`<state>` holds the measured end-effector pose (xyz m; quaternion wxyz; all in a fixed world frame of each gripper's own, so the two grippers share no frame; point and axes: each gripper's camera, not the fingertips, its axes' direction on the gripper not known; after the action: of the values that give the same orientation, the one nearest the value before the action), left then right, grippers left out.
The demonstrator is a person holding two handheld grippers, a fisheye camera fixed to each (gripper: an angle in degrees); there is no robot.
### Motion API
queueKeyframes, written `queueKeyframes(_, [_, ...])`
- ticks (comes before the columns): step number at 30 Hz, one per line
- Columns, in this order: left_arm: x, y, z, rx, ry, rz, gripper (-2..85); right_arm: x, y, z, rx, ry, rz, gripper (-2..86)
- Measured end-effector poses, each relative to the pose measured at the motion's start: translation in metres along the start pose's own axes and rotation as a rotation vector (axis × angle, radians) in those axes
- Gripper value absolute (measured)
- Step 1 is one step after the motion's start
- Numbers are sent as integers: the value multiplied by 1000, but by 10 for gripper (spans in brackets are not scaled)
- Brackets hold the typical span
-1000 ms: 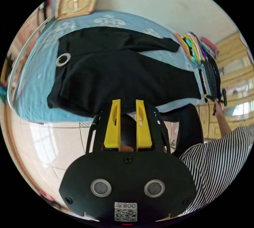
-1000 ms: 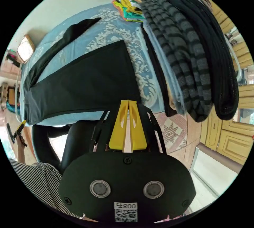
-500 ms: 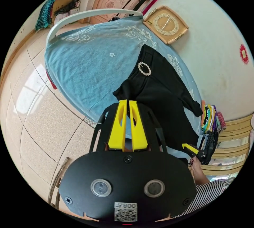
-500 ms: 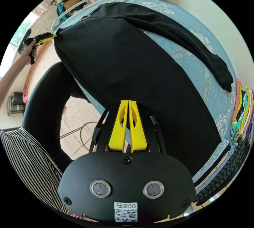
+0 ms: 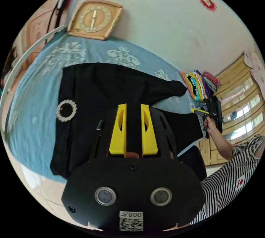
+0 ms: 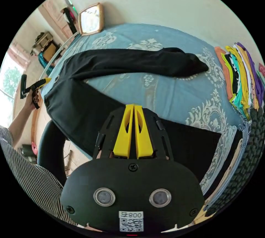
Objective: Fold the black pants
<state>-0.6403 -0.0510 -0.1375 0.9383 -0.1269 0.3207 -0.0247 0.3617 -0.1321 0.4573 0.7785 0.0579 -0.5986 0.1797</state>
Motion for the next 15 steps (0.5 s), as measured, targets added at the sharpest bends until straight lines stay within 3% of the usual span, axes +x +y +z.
queueKeyframes(8, [73, -131, 104, -196, -43, 300, 94, 259, -92, -13, 157, -72, 396, 53])
queueKeyframes(15, [135, -145, 135, -305, 48, 539, 110, 371, -121, 30, 98, -104, 606, 60])
